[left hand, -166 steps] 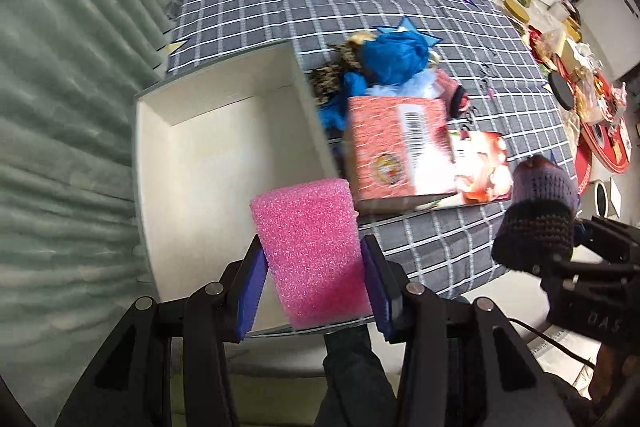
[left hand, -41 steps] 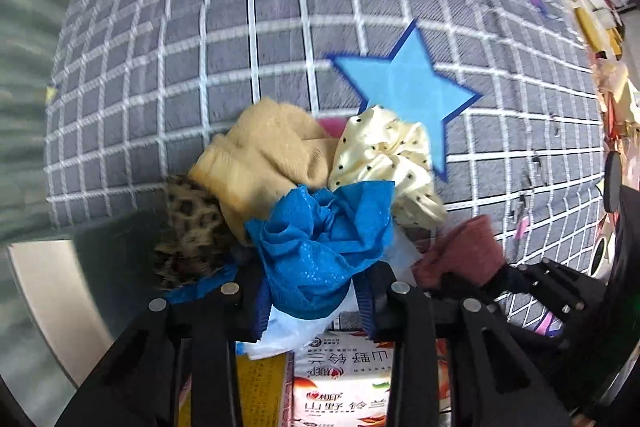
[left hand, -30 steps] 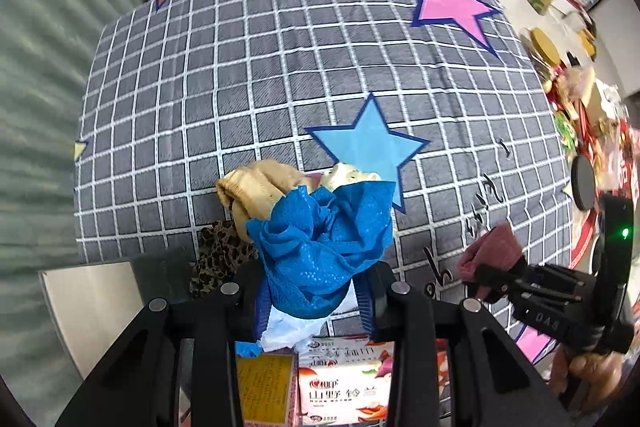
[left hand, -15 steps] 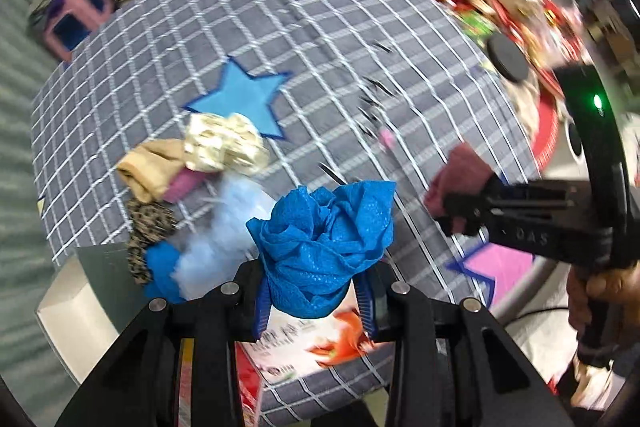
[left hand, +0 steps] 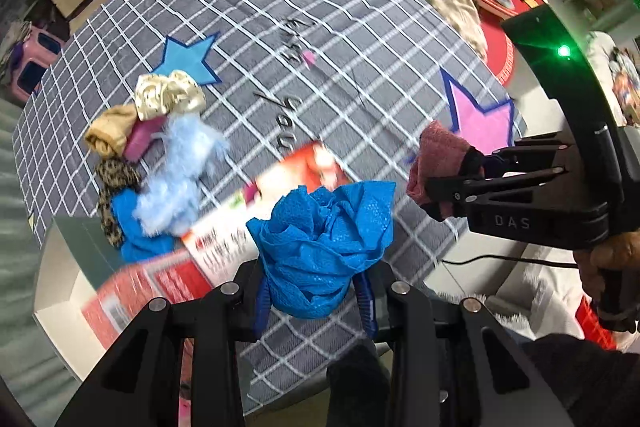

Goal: Organize soft objects
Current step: 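Carry the blue cloth and pink sock over the white box with both tools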

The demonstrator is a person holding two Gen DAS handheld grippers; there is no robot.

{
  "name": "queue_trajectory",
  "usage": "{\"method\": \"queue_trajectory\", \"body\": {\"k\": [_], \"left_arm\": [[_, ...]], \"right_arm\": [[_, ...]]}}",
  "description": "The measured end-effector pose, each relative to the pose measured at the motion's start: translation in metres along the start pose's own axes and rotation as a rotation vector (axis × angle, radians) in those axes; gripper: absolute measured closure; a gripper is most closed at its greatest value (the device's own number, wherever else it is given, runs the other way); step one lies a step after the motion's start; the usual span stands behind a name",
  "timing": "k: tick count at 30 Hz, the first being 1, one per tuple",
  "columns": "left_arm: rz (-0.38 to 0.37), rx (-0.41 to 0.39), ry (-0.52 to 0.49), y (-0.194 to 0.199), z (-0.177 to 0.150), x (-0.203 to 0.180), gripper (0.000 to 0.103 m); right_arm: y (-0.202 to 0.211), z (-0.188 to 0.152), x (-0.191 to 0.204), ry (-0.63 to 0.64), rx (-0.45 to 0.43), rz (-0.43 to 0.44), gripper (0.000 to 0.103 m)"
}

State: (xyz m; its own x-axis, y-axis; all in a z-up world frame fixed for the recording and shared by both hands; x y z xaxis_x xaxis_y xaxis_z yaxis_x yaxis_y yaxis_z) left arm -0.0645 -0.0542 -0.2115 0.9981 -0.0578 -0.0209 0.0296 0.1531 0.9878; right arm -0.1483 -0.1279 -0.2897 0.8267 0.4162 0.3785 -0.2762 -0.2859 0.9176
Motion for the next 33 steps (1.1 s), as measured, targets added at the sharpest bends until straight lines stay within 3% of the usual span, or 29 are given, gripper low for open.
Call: {"method": "queue_trajectory", "body": {"k": [9,15,24,33], "left_arm": [[0.014,-0.010,-0.048,0.013,-0.060,-0.017,0.065],[0.063,-0.042,-0.002,0.028,-0.091,0.000,0.065],[0.135,-0.101,0.148,0.054,-0.145,0.041,0.065],[0.175,-0.143,0.427,0.070,-0.211,0.098,0.065]], "right_arm": [[-0.004,-0.067,0.028,0.051,0.002,0.018,0.070],[-0.012,-0.101,0.058,0.110,0.013,0.021,0.070],[-0.017,-0.130,0.110,0.261,0.020,-0.004,0.070],[-0.009,-0.143,0.164,0.475,0.010,-0.041,0.070]]}}
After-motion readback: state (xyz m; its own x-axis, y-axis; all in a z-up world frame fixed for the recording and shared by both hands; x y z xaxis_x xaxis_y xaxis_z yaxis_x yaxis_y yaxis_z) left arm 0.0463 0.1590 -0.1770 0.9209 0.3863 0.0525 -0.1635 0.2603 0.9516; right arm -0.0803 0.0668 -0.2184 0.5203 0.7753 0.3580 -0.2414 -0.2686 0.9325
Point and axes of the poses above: each gripper's, at about its wrist camera, not at the fingertips, and y roughly against the way its jaws point, x to its left, z to its top, the point moved 10 cm from there along -y, roughly the way its jaws point, and after that the axes turned 10 degrees about -y, right-handed, at the moved point
